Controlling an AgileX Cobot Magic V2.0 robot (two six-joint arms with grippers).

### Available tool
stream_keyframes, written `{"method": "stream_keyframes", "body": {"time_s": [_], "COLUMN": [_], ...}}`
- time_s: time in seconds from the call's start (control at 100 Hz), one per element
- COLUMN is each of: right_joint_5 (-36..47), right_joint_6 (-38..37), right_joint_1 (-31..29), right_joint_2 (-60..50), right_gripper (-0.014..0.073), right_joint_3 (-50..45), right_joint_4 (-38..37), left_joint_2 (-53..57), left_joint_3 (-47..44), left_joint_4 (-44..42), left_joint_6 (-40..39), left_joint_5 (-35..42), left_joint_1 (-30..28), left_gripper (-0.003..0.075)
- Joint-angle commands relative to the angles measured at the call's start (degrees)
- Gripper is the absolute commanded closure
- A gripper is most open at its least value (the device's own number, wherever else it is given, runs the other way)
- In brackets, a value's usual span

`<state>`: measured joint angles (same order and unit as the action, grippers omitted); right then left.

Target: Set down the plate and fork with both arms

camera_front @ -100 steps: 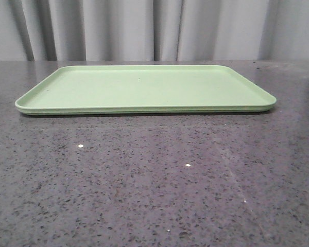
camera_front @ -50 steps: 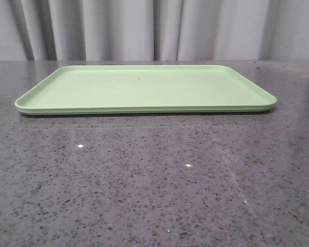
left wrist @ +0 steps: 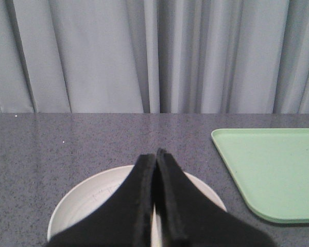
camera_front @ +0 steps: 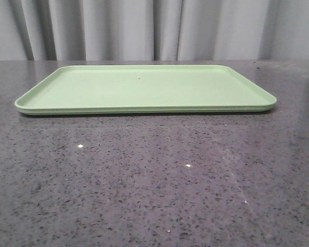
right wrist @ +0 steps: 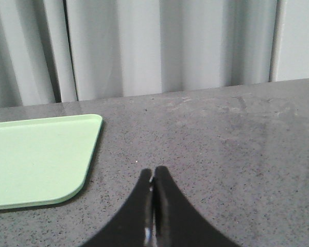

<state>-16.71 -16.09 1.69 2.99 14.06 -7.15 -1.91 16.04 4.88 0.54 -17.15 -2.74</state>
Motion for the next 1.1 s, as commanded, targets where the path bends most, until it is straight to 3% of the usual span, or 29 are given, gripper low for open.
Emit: {"method": "stream_keyframes", "body": {"time_s": [0.0, 0.17, 0.36, 0.72, 0.84, 1.09], "right_joint_5": [-1.2, -9.2, -16.8, -19.0, -19.6, -20.2], "right_joint_6": [0.6, 0.6, 0.6, 0.6, 0.6, 0.6], "right_joint_1": [-0.1, -0.1, -0.1, -0.1, -0.1, -0.1], "right_joint_2": [4.5, 12.1, 20.9, 31.5, 31.6, 31.6], "right_gripper": [0.0660, 0.0660, 0.0660, 0.0650, 0.0543, 0.0123], "right_joint_3": [7.3, 17.9, 28.6, 34.4, 34.5, 34.5], "right_joint_4": [-0.7, -0.7, -0.8, 0.0, 0.2, 0.2], "left_joint_2": [-4.7, -14.3, -23.6, -33.0, -33.2, -33.2], "left_joint_3": [7.6, 18.8, 27.4, 32.5, 32.5, 32.5], "left_joint_4": [0.7, 0.6, 0.6, 0.6, 0.6, 0.6], "left_joint_6": [-0.5, -0.5, -0.5, -0.5, -0.5, -0.5], "left_joint_5": [-1.2, -9.1, -10.1, -10.2, -10.0, -10.0], "left_joint_1": [-0.1, -0.1, -0.1, -0.1, -0.1, -0.1], "left_gripper": [0.0741, 0.0741, 0.0741, 0.0731, 0.0638, 0.0391]}}
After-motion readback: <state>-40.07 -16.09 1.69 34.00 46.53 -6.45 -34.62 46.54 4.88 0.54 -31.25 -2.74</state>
